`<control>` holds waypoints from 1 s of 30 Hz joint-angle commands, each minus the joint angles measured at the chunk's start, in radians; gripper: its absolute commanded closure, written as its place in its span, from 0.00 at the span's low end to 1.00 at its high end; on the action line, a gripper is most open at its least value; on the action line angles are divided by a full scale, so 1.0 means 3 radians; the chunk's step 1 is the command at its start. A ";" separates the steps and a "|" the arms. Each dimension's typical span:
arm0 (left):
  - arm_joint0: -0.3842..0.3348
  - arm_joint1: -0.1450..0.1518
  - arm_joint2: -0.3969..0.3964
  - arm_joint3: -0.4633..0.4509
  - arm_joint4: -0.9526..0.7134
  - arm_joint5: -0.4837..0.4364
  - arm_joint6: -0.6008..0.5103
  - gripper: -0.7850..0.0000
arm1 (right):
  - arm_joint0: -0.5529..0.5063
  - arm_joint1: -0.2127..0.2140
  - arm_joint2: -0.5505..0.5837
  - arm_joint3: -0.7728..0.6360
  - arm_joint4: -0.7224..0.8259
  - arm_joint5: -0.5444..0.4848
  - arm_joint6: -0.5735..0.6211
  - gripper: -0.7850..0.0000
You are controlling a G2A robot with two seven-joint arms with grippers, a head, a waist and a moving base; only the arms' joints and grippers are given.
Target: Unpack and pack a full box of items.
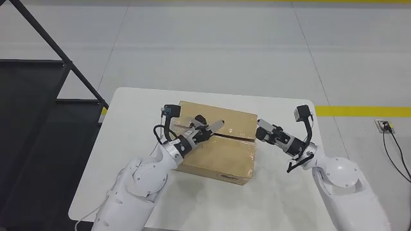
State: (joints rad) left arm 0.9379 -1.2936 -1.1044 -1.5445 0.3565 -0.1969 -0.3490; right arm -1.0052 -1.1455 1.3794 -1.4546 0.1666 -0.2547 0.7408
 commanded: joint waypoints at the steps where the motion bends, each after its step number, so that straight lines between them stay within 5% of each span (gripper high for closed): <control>1: -0.0037 -0.0015 0.0048 0.0040 0.0002 0.0013 0.0029 0.00 | -0.0013 0.0004 0.0012 0.0000 0.0009 -0.0009 0.0004 0.00; 25: -0.0409 -0.0199 0.0455 0.0528 -0.0079 0.0054 0.0170 0.00 | -0.0270 0.0066 0.0243 -0.0079 0.0096 -0.0174 -0.0039 0.00; 30: -0.0358 -0.0206 0.0406 0.0386 -0.0257 -0.0045 0.0093 0.00 | -0.0293 0.0075 0.0266 -0.0139 0.0100 -0.0196 -0.0041 0.00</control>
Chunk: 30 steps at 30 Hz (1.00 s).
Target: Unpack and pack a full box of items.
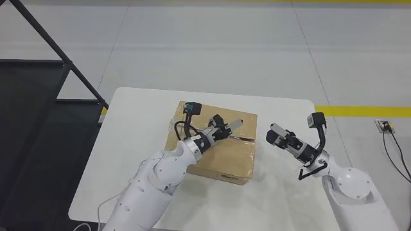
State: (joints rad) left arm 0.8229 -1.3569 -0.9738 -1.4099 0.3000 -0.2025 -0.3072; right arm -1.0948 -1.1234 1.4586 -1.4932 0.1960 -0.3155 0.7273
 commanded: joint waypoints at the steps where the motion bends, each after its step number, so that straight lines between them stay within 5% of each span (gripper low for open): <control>1: 0.0061 0.0014 -0.0079 -0.0147 -0.0183 -0.0058 -0.0131 0.00 | 0.0016 0.0003 0.0002 -0.0034 -0.0002 0.0011 0.0011 0.00; 9: 0.0472 0.0150 -0.0743 -0.0940 -0.0793 -0.0075 -0.0704 0.00 | 0.0240 0.0003 -0.0131 -0.0209 -0.0053 0.0115 0.0177 0.00; 14: 0.0790 0.0238 -0.1364 -0.1307 -0.0903 -0.0153 -0.0690 0.00 | 0.0539 -0.0018 -0.0338 -0.0207 0.0070 0.0196 0.0430 0.00; 19: 0.1106 0.0310 -0.1919 -0.1334 -0.0807 -0.0199 -0.0616 0.00 | 0.0983 -0.0074 -0.0657 0.0134 0.0272 0.0380 0.0683 0.00; 24: 0.1264 0.0353 -0.2161 -0.1048 -0.0624 -0.0169 -0.0596 0.00 | 0.1410 -0.0166 -0.1005 0.0586 0.0472 0.0436 0.0818 0.00; 25: 0.1268 0.0357 -0.2177 -0.0986 -0.0620 -0.0161 -0.0595 0.00 | 0.1476 -0.0183 -0.1056 0.0676 0.0489 0.0442 0.0816 0.42; 26: 0.1270 0.0361 -0.2187 -0.0927 -0.0622 -0.0157 -0.0596 0.00 | 0.1536 -0.0200 -0.1106 0.0750 0.0509 0.0457 0.0813 1.00; 30: 0.1270 0.0373 -0.2210 -0.0752 -0.0613 -0.0178 -0.0558 0.00 | 0.1715 -0.0245 -0.1277 0.0950 0.0455 0.0529 0.0872 1.00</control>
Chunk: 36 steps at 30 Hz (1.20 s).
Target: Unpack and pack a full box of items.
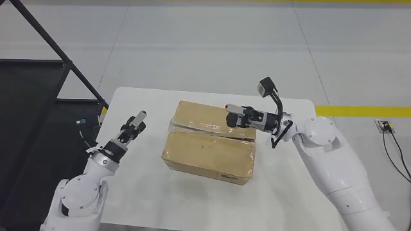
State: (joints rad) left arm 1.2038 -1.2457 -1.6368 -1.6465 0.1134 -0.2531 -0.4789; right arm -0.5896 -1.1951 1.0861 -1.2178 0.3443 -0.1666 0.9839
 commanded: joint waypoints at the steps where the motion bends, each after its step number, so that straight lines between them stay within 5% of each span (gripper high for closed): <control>1: -0.0006 0.0004 0.0003 0.0064 -0.0004 -0.0022 0.0018 0.00 | 0.0068 -0.0013 -0.0075 0.0061 -0.0087 0.0075 0.0034 1.00; 36: -0.0268 0.0070 0.0219 0.0455 -0.0049 -0.0028 -0.0070 0.00 | -0.0049 0.0072 -0.0351 -0.0376 -0.1460 0.0968 0.0193 1.00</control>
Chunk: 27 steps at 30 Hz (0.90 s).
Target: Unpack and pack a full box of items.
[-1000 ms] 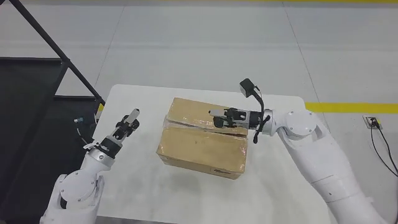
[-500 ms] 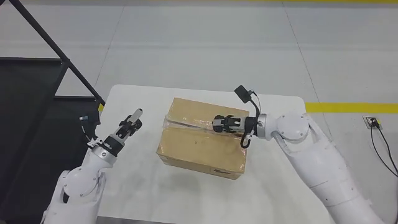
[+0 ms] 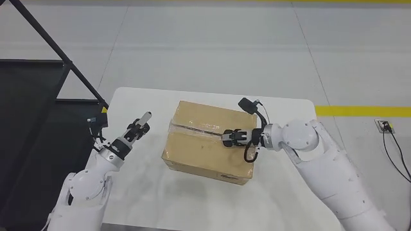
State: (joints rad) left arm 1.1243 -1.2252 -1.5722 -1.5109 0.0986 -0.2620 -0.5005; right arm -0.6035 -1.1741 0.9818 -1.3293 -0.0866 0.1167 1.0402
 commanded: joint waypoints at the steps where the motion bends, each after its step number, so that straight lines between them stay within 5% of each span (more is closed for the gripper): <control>1: -0.0007 0.0003 0.0007 0.0006 -0.0001 0.0003 0.0005 0.00 | -0.0006 0.0004 -0.0001 -0.0011 -0.0042 0.0055 -0.0007 1.00; 13: -0.0049 0.0027 0.0009 0.0105 -0.0034 0.0011 0.0018 0.00 | 0.0006 -0.0003 0.0017 0.0039 -0.0113 0.0407 -0.0173 1.00; 27: -0.0360 0.0013 0.0362 0.0744 0.0190 0.0151 -0.0055 0.00 | 0.0296 -0.0156 -0.0275 0.0270 0.0160 0.0348 -0.0245 1.00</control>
State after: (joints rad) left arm 1.0208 -1.2201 -1.4718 -1.2986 0.1521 -0.2181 -0.5243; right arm -0.5227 -1.2170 0.9060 -1.2573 -0.0459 0.2226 0.9696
